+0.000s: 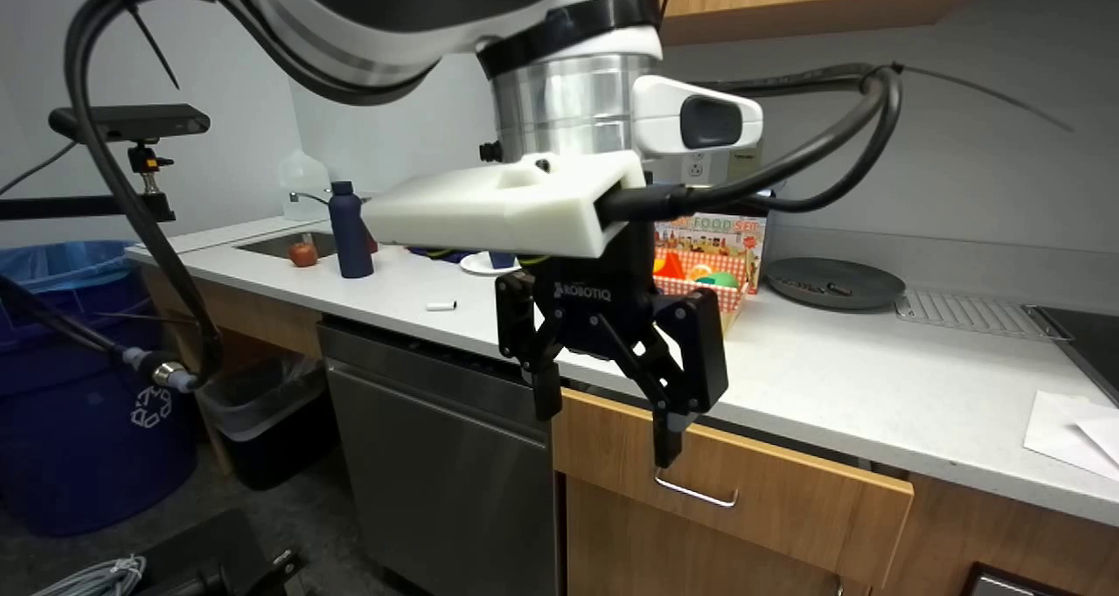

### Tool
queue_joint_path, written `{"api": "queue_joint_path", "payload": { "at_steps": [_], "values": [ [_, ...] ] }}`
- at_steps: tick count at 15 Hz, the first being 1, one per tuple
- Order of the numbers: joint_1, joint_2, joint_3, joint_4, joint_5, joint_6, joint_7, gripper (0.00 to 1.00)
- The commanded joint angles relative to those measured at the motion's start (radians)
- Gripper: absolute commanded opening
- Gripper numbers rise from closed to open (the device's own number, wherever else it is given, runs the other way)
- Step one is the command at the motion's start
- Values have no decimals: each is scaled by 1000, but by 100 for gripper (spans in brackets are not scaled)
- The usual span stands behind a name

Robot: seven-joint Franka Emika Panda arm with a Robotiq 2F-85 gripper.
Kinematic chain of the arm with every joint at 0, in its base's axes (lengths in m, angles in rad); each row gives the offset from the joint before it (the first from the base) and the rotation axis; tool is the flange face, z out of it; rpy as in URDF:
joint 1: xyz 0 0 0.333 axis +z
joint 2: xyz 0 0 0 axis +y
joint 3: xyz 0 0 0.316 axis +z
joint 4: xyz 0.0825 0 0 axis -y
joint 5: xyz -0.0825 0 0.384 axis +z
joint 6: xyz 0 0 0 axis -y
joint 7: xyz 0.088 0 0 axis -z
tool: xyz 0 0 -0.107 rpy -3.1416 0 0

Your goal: Open the drawer

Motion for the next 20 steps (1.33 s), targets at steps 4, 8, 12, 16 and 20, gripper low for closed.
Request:
{"api": "queue_joint_path", "payload": {
  "at_steps": [4, 8, 12, 16, 20],
  "values": [
    [1, -1, 1, 0, 32, -2, -6, 100],
    [79, 66, 104, 42, 128, 27, 144, 100],
    [77, 51, 125, 25, 114, 18, 151, 100],
    [74, 59, 114, 30, 116, 19, 154, 100],
    [88, 126, 132, 87, 159, 40, 230, 100]
  ]
}}
